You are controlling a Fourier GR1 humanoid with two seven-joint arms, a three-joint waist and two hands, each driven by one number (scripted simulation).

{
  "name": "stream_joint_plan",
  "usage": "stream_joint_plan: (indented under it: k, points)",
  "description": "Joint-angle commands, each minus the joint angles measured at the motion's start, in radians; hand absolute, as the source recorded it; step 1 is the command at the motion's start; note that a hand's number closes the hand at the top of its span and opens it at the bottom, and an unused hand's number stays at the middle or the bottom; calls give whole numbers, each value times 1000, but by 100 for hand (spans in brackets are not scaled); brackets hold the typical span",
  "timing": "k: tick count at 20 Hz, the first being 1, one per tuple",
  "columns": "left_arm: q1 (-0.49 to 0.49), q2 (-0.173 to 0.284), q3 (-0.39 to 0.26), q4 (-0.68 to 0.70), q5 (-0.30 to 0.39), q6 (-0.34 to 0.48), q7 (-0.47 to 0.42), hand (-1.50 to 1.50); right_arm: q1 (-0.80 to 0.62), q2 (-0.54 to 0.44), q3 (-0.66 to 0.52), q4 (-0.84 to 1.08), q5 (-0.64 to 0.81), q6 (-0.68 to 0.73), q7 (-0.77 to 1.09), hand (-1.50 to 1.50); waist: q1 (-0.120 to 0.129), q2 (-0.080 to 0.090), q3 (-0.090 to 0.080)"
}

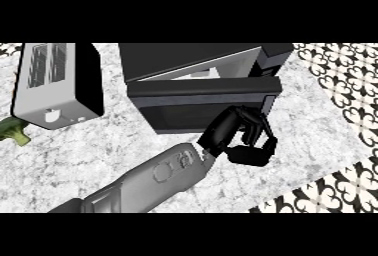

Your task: Pick up the milk, place it into the microwave and close the microwave

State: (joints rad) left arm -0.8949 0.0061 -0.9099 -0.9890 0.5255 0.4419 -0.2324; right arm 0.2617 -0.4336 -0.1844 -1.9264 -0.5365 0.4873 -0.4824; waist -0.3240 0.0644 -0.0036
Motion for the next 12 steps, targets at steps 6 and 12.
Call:
stream_joint_plan:
  k: [6,12]
  points:
    - [-153,-6,50,94,81,27,-12,150,-29,-48,-1,-29,-62,30,44,-150,-67,17,4]
    - [-211,-5,69,149,123,44,-24,150,-47,-89,-24,-33,-90,35,73,-150,-99,27,4]
